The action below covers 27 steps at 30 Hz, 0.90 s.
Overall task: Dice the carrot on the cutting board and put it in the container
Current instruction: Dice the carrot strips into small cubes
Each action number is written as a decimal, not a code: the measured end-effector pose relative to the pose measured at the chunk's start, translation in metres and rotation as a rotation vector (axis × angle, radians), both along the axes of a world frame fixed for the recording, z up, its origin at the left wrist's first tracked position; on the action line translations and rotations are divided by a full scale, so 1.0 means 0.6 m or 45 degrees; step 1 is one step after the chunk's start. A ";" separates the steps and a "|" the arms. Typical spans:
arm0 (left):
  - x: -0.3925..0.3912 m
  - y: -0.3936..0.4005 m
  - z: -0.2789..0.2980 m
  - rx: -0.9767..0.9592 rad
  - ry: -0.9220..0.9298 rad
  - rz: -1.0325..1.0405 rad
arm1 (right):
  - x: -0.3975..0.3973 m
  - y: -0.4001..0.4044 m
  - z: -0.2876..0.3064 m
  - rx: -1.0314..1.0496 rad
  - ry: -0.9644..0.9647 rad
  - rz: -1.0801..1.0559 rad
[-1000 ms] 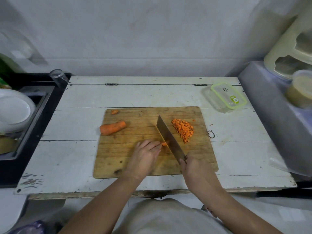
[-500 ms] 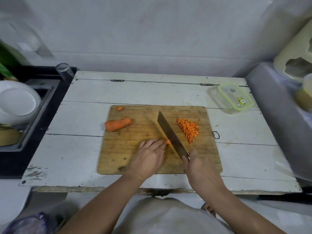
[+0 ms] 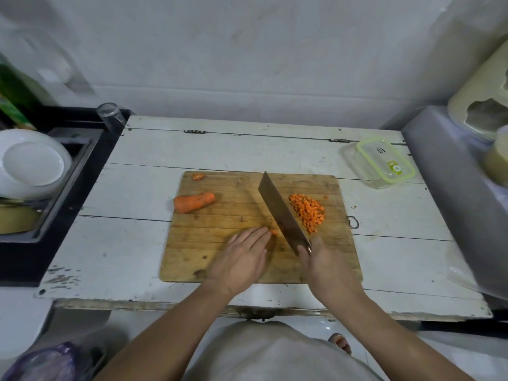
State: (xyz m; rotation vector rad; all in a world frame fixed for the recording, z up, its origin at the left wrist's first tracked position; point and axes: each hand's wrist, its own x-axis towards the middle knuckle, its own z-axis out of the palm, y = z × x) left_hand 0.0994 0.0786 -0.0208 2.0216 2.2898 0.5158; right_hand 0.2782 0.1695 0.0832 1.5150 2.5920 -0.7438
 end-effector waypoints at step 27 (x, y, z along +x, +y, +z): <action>0.008 -0.008 0.005 0.132 -0.017 -0.004 | -0.013 -0.028 -0.015 0.110 -0.165 0.095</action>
